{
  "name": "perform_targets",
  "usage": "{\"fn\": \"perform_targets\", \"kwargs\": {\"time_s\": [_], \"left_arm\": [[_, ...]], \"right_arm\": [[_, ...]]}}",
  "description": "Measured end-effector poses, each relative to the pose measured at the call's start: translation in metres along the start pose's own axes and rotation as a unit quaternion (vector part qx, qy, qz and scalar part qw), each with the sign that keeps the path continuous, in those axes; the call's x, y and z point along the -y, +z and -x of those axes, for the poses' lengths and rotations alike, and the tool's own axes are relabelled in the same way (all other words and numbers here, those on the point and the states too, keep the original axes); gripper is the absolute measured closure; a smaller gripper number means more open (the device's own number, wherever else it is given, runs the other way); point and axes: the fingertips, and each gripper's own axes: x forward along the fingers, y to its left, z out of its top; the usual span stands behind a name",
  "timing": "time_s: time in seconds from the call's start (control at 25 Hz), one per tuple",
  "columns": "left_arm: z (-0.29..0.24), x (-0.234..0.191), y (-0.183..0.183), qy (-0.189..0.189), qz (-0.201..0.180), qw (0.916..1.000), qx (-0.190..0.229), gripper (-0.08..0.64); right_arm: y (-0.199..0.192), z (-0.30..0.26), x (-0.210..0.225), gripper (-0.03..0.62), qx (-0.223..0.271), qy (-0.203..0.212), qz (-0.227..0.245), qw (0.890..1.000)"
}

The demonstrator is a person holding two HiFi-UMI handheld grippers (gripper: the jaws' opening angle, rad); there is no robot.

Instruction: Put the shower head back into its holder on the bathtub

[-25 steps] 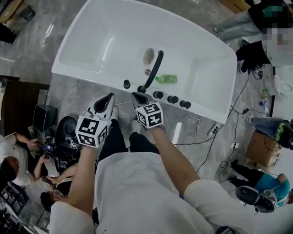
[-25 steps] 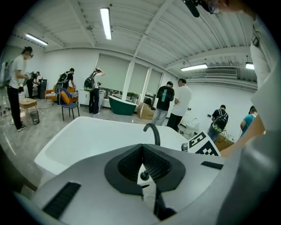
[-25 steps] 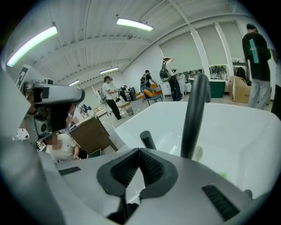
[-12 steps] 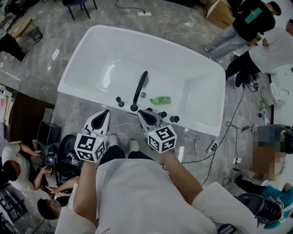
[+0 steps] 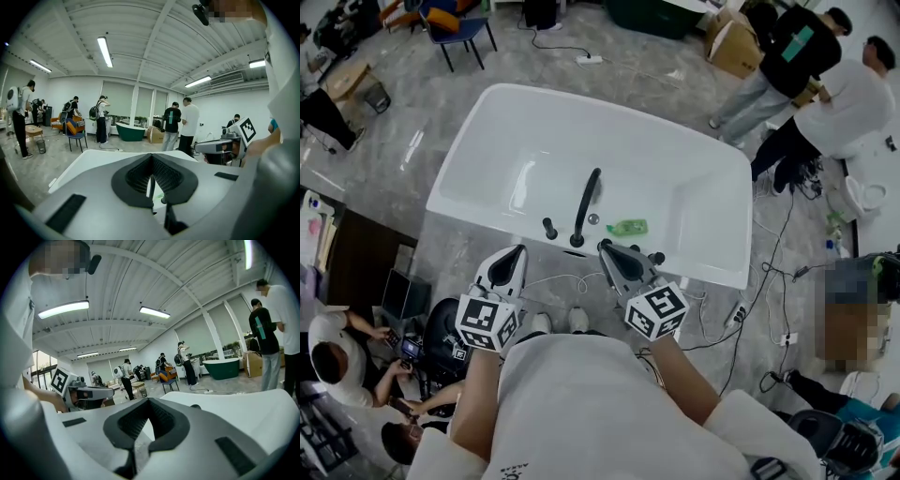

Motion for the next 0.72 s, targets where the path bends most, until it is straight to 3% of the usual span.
{"fn": "perform_targets", "kwargs": {"time_s": [0.72], "left_arm": [[0.028,-0.034,0.007,-0.024,-0.010,0.9996,0.014,0.551]], "right_arm": [[0.010,-0.016,-0.040,0.575,0.018,-0.023,0.000,1.000]]}}
